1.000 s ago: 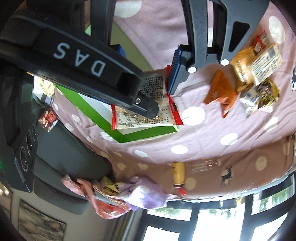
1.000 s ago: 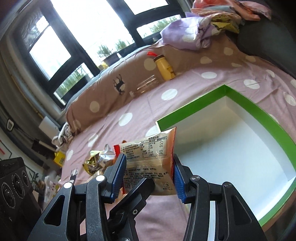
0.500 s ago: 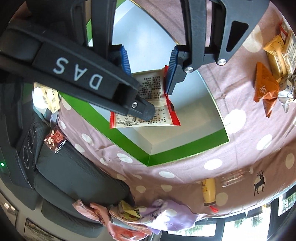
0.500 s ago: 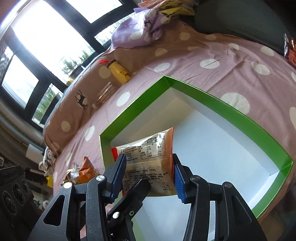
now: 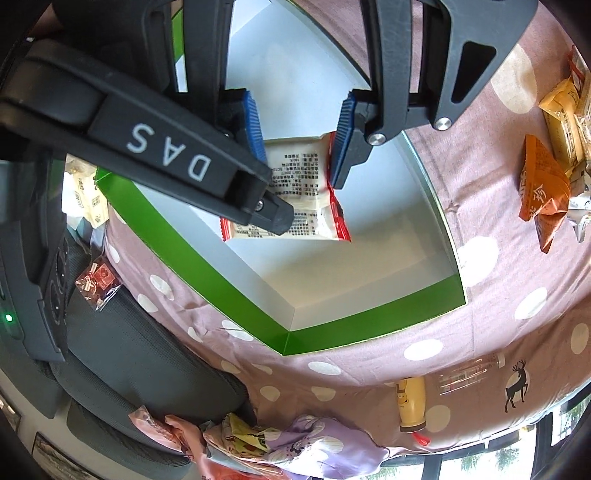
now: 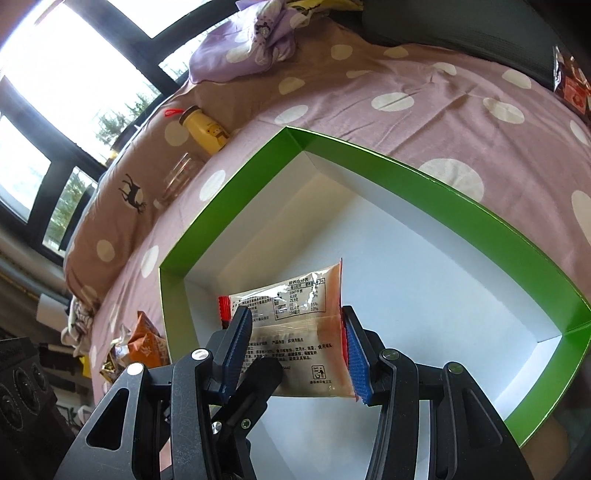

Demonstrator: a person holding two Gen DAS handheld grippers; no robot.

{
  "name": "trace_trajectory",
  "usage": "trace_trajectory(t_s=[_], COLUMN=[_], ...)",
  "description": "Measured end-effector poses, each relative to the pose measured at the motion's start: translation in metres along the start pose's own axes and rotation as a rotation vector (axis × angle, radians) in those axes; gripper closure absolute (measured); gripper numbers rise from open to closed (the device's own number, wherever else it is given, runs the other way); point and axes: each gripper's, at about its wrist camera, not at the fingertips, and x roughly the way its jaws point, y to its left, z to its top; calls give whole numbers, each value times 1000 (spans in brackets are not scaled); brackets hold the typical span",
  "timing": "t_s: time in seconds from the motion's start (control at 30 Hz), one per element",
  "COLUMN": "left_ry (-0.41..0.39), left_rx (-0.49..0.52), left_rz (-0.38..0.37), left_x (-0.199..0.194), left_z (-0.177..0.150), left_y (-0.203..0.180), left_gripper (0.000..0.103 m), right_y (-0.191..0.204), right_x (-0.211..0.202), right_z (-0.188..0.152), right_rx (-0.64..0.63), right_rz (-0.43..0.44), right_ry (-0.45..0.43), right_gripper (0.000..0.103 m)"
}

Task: Organize snacks
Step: 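Open the right tool to drop the pastry packet into the box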

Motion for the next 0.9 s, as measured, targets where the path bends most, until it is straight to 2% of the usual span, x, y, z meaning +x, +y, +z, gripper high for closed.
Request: trace_trajectory(t_s=[0.2, 0.27, 0.3, 0.33, 0.4, 0.47, 0.57, 0.67, 0.77, 0.83, 0.9], left_ry=[-35, -60, -72, -86, -112, -136, -187, -218, -260, -258, -254], left_rx=[-28, -42, -47, -56, -75, -99, -166, -215, -283, -309, -342], left_rz=[-34, -22, -13, -2, 24, 60, 135, 177, 226, 248, 256], left_x=[-17, -29, -35, -43, -58, -73, -96, -117, -132, -135, -136], left_z=[-2, -5, -6, -8, -12, -17, -27, -39, -53, -61, -66], left_y=[9, 15, 18, 22, 32, 44, 65, 86, 109, 123, 137], left_gripper=[68, 68, 67, 66, 60, 56, 55, 51, 45, 45, 45], right_y=[0, 7, 11, 16, 27, 38, 62, 81, 95, 102, 104], right_x=[-17, -19, -19, -19, -18, -15, -10, -12, -7, -6, -8], right_z=[4, 2, 1, 0, -4, -9, -18, -28, -35, -39, -41], right_rx=[-26, -54, -66, -79, -106, -130, -219, -284, -325, -350, -357], right_rz=[-50, -75, -82, -90, -107, -107, -114, -134, -205, -284, -328], right_ry=[-96, -115, -124, -133, -148, -162, -159, -201, -234, -265, -317], right_gripper=[51, 43, 36, 31, 27, 26, 26, 26, 26, 26, 26])
